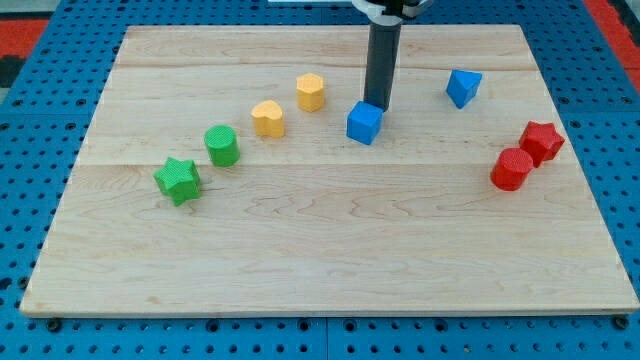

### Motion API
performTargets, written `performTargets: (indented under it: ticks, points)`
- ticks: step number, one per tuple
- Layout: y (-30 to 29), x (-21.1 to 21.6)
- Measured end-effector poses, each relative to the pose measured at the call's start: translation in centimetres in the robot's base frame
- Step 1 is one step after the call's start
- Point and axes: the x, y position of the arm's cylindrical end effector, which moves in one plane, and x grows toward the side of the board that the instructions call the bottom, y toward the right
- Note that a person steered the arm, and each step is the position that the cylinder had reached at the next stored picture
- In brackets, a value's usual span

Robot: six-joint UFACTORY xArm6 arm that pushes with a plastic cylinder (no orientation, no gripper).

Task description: Touch the right of the blue triangle

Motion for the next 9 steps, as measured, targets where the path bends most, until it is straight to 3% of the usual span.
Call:
performTargets:
  ticks: [1,2,3,4,6,9]
  points:
    - [0.0,0.1]
    - [0.1,-3.6]
    - [1.4,-10.1]
    - [9.1,-12.8]
    - [14.3,-11.6]
    - [15.8,-3.8]
